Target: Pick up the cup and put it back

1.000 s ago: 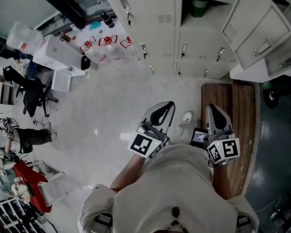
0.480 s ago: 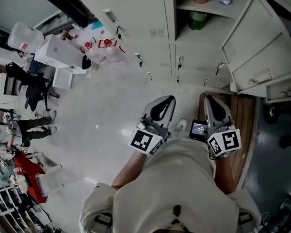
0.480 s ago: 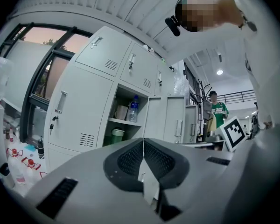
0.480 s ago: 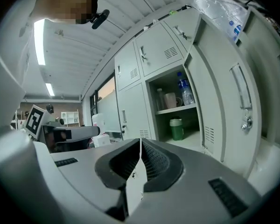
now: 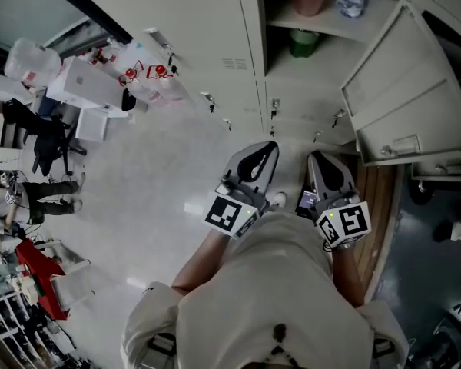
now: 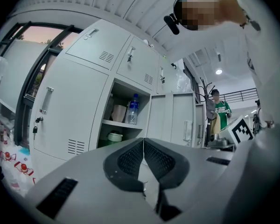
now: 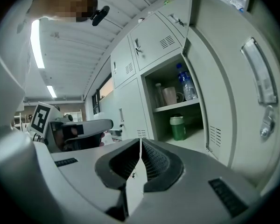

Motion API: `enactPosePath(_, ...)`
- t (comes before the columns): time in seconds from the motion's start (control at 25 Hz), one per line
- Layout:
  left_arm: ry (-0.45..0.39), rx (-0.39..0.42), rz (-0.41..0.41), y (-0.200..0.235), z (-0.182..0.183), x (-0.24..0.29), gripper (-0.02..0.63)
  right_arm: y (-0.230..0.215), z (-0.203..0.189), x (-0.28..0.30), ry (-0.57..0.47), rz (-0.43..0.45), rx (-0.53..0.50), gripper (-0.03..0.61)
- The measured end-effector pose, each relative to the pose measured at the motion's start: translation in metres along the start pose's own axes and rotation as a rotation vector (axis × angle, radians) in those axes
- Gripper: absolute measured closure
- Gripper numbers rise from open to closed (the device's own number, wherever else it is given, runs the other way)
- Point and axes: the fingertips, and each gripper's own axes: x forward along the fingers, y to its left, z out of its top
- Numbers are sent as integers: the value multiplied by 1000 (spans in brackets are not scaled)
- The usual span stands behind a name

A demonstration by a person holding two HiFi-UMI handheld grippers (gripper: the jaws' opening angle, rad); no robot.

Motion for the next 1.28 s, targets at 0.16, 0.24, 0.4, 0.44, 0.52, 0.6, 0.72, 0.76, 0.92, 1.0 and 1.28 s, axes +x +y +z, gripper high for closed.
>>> enactPosePath(0.16,-14,-7,-16,14,0,25,604,-20,10,13,3,-34,-33,551)
enactPosePath(0.24,-21,-11,-31,24,4,40,604,-34,16,26,8,-63,-46,551)
enactPosePath(0.4,-33,-15,-76,43,15,74,604,-71,20,60,44,-143,-17,551)
enactPosePath(0.44,-38,-15,-86,46,18,82,604,-80,21,68,50,-158,-5,551)
enactPosePath(0.52,-41,-14,-107,53,23,94,604,-94,21,84,57,-184,10,549)
enactPosePath(0.6,-41,-13,-131,59,28,103,604,-106,22,99,61,-218,16,549)
enactPosePath(0.72,-47,-7,-166,68,36,115,604,-125,23,123,66,-260,35,498)
enactPosePath(0.76,-50,-5,-174,71,39,118,604,-129,22,134,74,-261,41,407)
enactPosePath(0.92,-57,-2,-207,82,47,128,604,-146,23,173,92,-289,12,278)
enactPosePath(1.0,-56,-1,-226,86,48,132,604,-154,23,193,102,-299,-14,261)
enactPosePath(1.28,-47,-22,-263,99,51,136,604,-183,1,249,179,-321,-36,221)
